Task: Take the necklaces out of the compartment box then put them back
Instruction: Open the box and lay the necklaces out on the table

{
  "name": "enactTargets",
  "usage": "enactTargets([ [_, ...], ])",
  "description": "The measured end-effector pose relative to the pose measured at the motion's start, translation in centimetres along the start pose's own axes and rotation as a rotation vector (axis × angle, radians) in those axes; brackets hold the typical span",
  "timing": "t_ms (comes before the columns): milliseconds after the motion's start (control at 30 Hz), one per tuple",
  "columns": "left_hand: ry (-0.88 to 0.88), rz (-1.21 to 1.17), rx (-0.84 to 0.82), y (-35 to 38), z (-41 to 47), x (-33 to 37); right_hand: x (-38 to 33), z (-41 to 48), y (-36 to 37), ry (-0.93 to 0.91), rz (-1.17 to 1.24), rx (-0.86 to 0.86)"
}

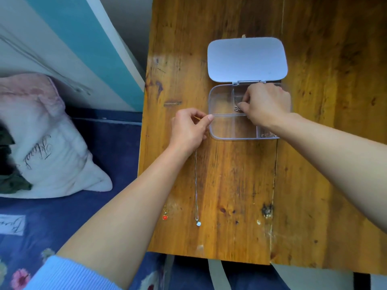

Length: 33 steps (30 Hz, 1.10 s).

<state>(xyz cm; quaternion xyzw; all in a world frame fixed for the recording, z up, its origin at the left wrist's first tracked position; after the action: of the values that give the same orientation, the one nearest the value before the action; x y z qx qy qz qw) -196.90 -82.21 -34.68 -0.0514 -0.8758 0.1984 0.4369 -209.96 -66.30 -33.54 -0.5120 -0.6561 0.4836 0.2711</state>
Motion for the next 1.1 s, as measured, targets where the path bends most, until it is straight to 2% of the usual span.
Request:
enactTargets([
  [133, -0.002, 0.032, -0.004, 0.0, 0.0, 0.2, 0.7, -1.0, -0.7, -0.017, 0.223, 0.019],
  [267, 0.017, 0.039, -0.004, 0.1, -0.2, 0.4, 3.6, -4.1, -3.7, -0.01, 0.699, 0.161],
  [333, 0.032, 0.076, 0.008, 0.1, -0.3, 0.6, 6.0, -6.2, -3.5, 0.064, 1.005, 0.189],
  [400, 0.085, 0.168, 0.058, -0.3, -0.6, 1.6, 8.0, -8.4, -1.4, 0.187, 1.253, 0.132],
  [500, 0.217, 0.416, 0.142, -0.2, -1.3, 4.3, 9.8, -11.4, 2.7, 0.382, 1.465, 0.009],
  [600, 0.437, 0.557, 0.162, 1.9, -2.6, 7.9, 10.6, -13.7, 5.6, 0.525, 1.659, -0.032],
  [700, 0.569, 0.606, 0.032, 5.7, -3.1, 10.1, 11.0, -15.2, 7.1, 0.601, 1.8, -0.019],
  [900, 0.591, 0.884, -0.273, 13.1, -1.3, 10.4, 11.2, -16.3, 8.2, 0.632, 1.915, -0.03],
  [1100, 0.57, 1.15, -0.311, 15.5, 0.5, 11.0, 11.4, -16.3, 7.7, 0.548, 1.94, -0.062],
])
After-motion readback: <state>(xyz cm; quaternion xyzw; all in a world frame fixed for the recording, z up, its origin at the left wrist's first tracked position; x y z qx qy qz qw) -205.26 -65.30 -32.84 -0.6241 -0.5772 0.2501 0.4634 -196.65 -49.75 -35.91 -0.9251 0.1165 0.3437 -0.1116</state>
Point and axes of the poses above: each hand's wrist, its own z-axis towards the middle knuckle, its own y-axis out of the palm, x = y × z, the point moved 10 cm from there along z, towards the middle knuckle, and after that the axes turned 9 degrees about -x, right-handed, at the moved point
